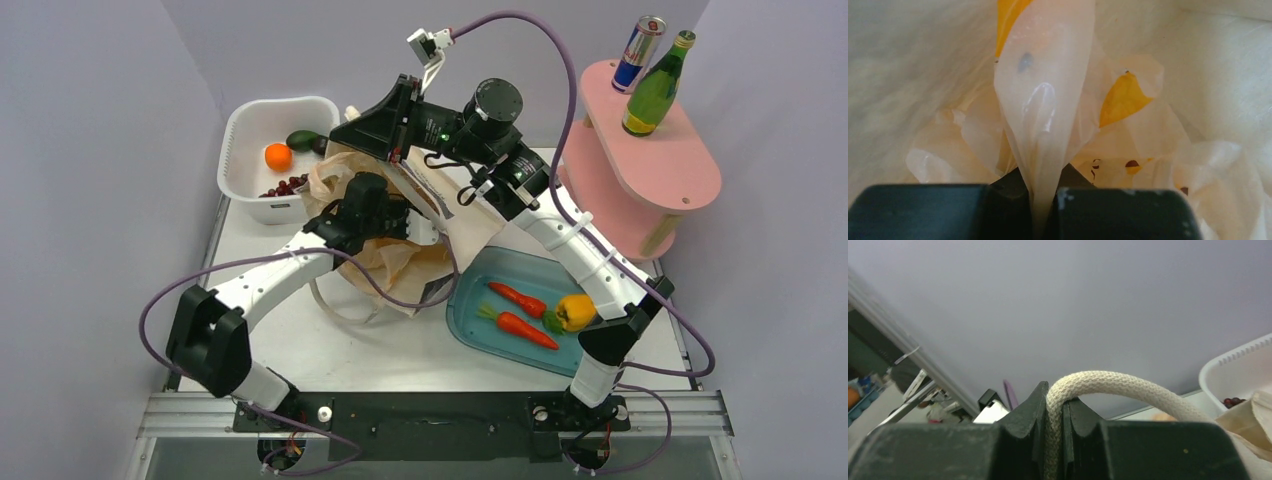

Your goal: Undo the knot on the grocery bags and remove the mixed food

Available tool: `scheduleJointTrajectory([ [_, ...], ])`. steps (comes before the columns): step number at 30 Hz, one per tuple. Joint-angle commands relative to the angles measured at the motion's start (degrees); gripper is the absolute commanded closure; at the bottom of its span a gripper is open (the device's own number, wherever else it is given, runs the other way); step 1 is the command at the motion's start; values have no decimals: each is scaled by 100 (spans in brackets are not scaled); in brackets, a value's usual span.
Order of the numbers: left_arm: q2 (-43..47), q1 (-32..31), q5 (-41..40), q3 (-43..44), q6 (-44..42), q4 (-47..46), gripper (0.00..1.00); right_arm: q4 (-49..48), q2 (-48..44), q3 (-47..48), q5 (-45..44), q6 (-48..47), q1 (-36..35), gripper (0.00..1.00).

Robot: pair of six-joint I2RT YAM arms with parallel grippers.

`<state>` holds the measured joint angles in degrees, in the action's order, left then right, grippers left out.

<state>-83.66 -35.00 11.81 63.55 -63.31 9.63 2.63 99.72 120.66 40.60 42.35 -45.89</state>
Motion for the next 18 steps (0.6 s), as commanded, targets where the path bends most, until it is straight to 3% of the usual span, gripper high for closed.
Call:
scheduleJointTrajectory([
  [1, -697, 196, 1129, 1084, -527, 1398, 100, -1264, -495, -20, 1391, 214, -115, 100],
  [3, -1028, 284, 1554, 1503, -794, 2058, 100, -1390, -479, 8, 662, 263, -109, 100],
  [4, -1139, 301, 1768, 1736, -883, 2477, 95, -1453, -466, 40, 630, 278, -95, 100],
  [7, -1429, 362, 2074, 1948, -1181, 2961, 68, -1430, -400, 259, 619, 236, -8, 100],
  [8, -1431, 362, 2076, 1952, -1183, 2998, 64, -1365, -392, 340, 562, 144, 80, 100],
  [13, -739, 251, 2007, 1843, -181, 2448, 50, -1214, -367, 275, 518, 205, 521, 100],
  [18, 472, 219, 2301, 1152, 537, 1491, 49, -1546, -440, -275, 586, 476, 744, 100],
])
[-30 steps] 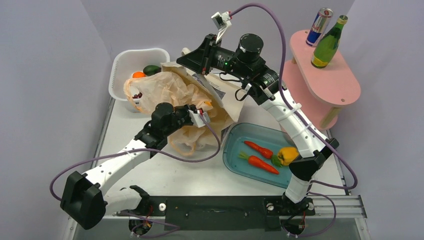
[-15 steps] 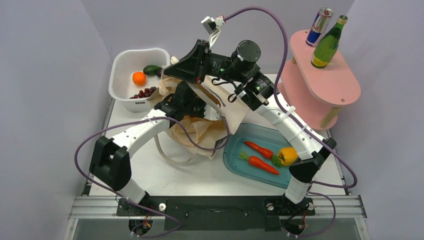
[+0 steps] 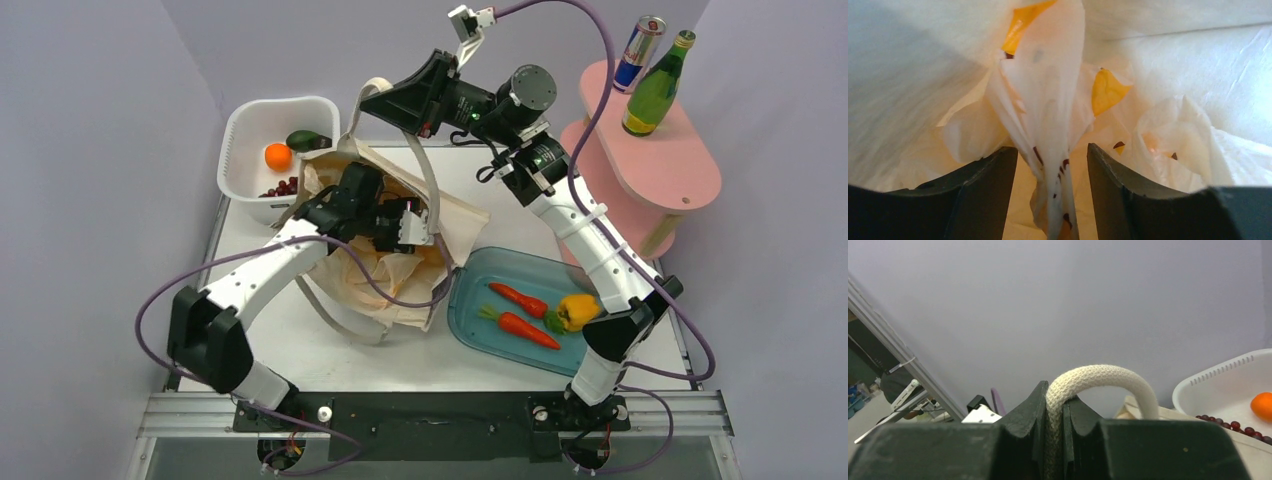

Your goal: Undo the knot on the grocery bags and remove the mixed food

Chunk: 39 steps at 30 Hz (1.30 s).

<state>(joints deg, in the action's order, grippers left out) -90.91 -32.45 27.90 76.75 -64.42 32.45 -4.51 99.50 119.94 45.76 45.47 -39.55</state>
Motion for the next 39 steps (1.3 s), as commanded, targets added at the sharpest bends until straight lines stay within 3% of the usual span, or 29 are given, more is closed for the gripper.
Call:
scheduleJointTrajectory([
  [1, 1330, -32, 762, -230, 729, -879, 48, -948, -435, -267, 80, 212, 121, 100],
  [6, 1885, -65, 1232, -435, 1491, -1259, 48, -1226, -327, -349, 211, 479, 143, 100],
  [13, 1975, -68, 1386, 324, 1812, -21, 48, -1463, -211, -256, 289, 751, 186, 100],
  [16, 2355, -69, 1116, 387, 1690, 569, 48, -1499, -151, -191, 282, 816, 210, 100],
  [19, 2538, -64, 585, 395, 1142, 1719, 51, -1598, -117, -181, 276, 932, 236, 100],
  [22, 2549, -73, 27, 219, 857, 2158, 54, -1732, -45, -159, 283, 1065, 237, 100],
  [24, 2451, -77, -520, -91, 939, 1857, 56, -1839, 2, -149, 278, 1173, 230, 100],
  [28, 1840, 16, -1189, -789, 833, 256, 65, -1973, 132, -163, 276, 1372, 209, 100],
  [32, 814, -14, -1076, -416, 943, -603, 70, -1966, 194, -162, 251, 1449, 142, 100],
  [37, -294, 140, -861, 83, 1335, -920, 71, -1787, 234, -144, 217, 1280, 8, 100],
  [39, -251, 280, -545, 59, 1341, -980, 62, -1708, 263, -83, 199, 1218, 17, 100],
])
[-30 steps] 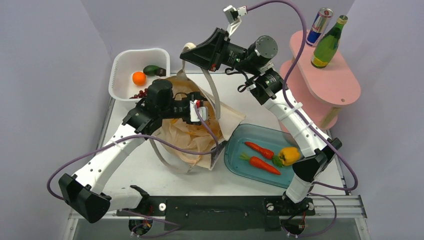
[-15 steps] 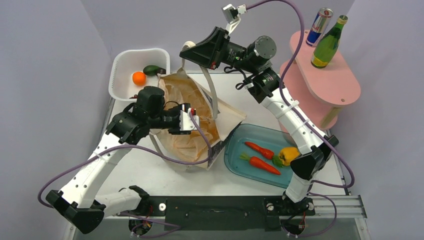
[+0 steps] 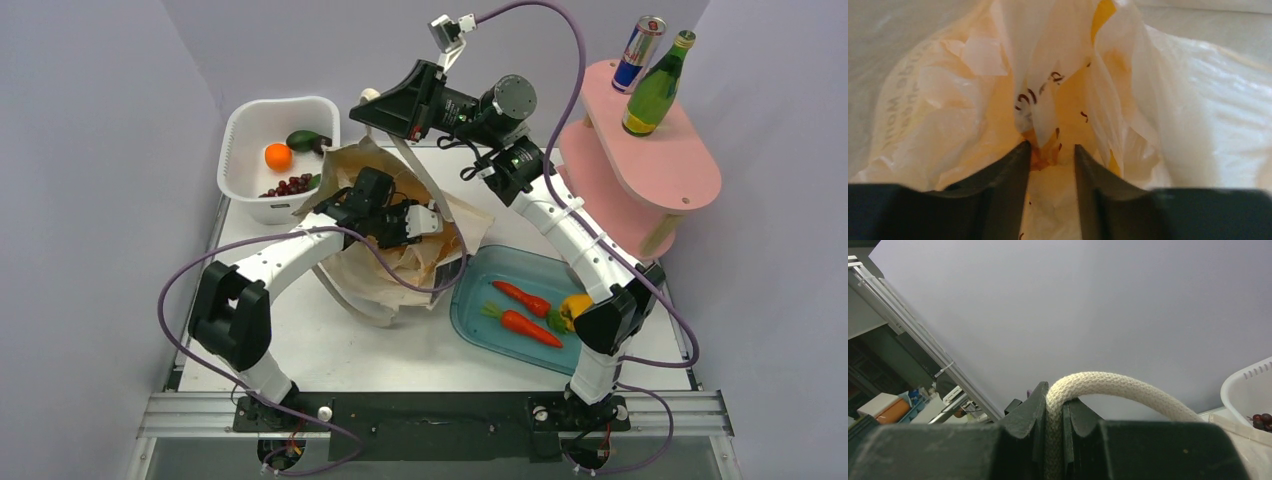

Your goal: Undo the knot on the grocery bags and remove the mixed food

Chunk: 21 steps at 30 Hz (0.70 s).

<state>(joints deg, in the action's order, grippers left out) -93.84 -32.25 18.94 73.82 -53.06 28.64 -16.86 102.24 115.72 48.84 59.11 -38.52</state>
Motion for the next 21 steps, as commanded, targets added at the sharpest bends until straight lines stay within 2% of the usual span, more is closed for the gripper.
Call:
scheduleJointTrajectory([
  [1, 125, 310, 702, 304, 289, -650, 58, -435, -1, 405, -115, -212, -52, 100],
  [2, 432, 402, 925, 258, 380, -716, 53, -356, 16, 433, -122, -249, -29, 100],
  [3, 614, 434, 1311, 96, 598, -939, 52, -315, 16, 471, -160, -327, 30, 100],
  [7, 2015, 396, 1894, -551, 1221, -1620, 49, -147, 19, 411, -268, -616, 163, 100],
  [12, 3213, 407, 1890, -469, 1860, -1285, 48, -97, 83, 310, -358, -701, 263, 100],
  [16, 3675, 1023, 1929, -139, 2755, -333, 48, -126, 166, 434, -416, -680, 302, 100],
  [17, 3844, 1339, 2039, -148, 2530, -78, 48, -118, 209, 460, -426, -685, 311, 100],
  [18, 3916, 1447, 2124, -146, 2270, 697, 48, -108, 227, 530, -447, -678, 328, 100],
  [19, 3961, 1528, 2071, -117, 1570, 1140, 48, -96, 273, 561, -460, -671, 332, 100],
  [20, 3935, 1533, 1789, 6, 1355, 1951, 48, -84, 289, 628, -478, -666, 351, 100],
  [21, 3821, 1549, 1639, 74, 1347, 2233, 48, -66, 332, 663, -488, -669, 364, 100],
])
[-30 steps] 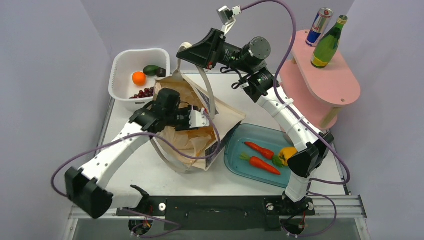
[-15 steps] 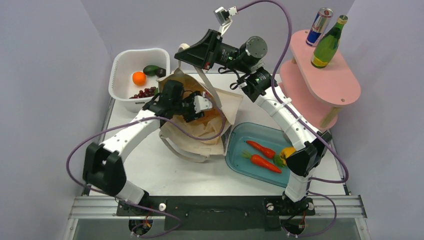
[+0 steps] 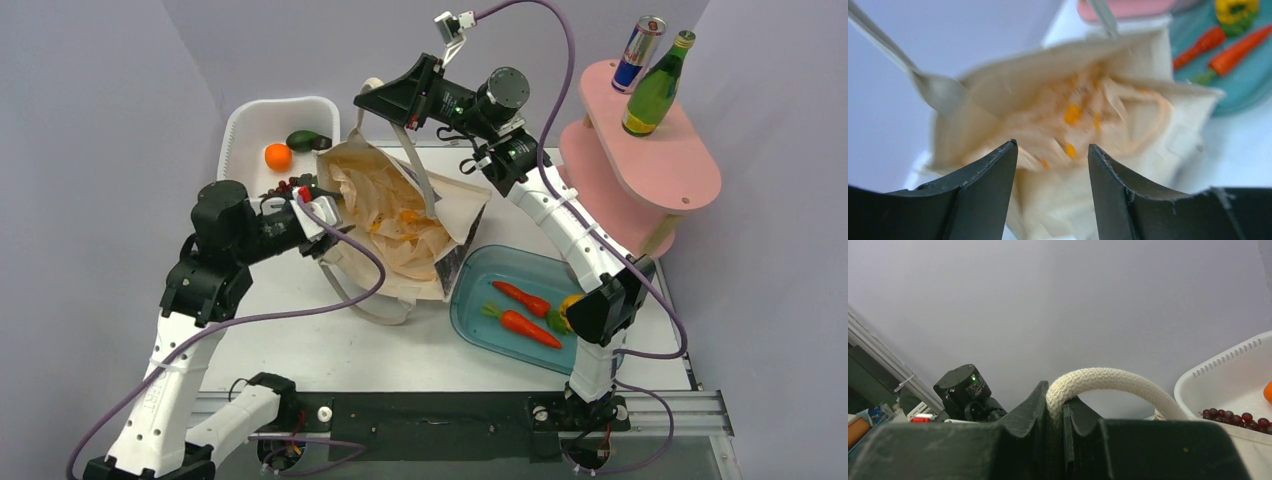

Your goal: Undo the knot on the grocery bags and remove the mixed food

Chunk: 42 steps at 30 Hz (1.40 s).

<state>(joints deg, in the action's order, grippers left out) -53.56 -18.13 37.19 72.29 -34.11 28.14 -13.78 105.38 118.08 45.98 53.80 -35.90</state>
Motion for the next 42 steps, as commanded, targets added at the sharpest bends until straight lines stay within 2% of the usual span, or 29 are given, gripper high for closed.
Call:
scheduleJointTrajectory([
  [1, -269, 162, -394, 370, -419, 2677, 49, -359, 35, 481, -238, -145, 106, 100],
  [4, -251, 465, -165, 368, 367, 2850, 49, -297, 103, 542, -337, -172, 144, 100],
  [5, -128, 540, -214, 71, 1125, 2333, 49, -294, 113, 563, -362, -165, 153, 100],
  [6, 175, 588, -349, -160, 1525, 1970, 49, -288, 138, 574, -370, -158, 160, 100],
  [7, 357, 691, -675, -663, 2186, 1236, 48, -277, 148, 577, -392, -135, 166, 100],
  [9, 818, 877, -1012, -1322, 2785, 464, 45, -256, 164, 587, -427, -127, 177, 100],
  [13, 851, 1305, -1506, -1859, 3791, 82, 43, -188, 198, 628, -459, -162, 176, 100],
  [17, 956, 1676, -1889, -2620, 3968, -777, 42, -167, 195, 611, -429, -161, 205, 100],
  [19, 835, 1770, -1570, -3008, 3950, -1323, 41, -187, 193, 580, -413, -157, 202, 100],
  [20, 713, 1782, -1149, -3111, 3953, -1492, 41, -196, 193, 566, -403, -141, 204, 100],
  [23, -67, 1779, -423, -3183, 3839, -1619, 40, -244, 209, 559, -354, -109, 209, 100],
  [29, -667, 1570, -689, -3655, 4226, -3268, 39, -251, 238, 593, -313, -79, 246, 100],
  [31, -864, 1385, -749, -3577, 4313, -3526, 60, -244, 270, 642, -295, -76, 268, 100],
  [32, -921, 1313, -696, -3513, 4353, -3561, 82, -210, 284, 666, -280, -87, 281, 100],
  [34, -859, 1225, -553, -3222, 4382, -3524, 100, -77, 320, 777, -257, -162, 358, 100],
  [39, -769, 1291, -401, -1769, 4580, -3123, 100, 281, 306, 888, -468, -672, 666, 100],
  [42, -1120, 1342, -261, -971, 4691, -3068, 100, 376, 358, 953, -668, -819, 898, 100],
])
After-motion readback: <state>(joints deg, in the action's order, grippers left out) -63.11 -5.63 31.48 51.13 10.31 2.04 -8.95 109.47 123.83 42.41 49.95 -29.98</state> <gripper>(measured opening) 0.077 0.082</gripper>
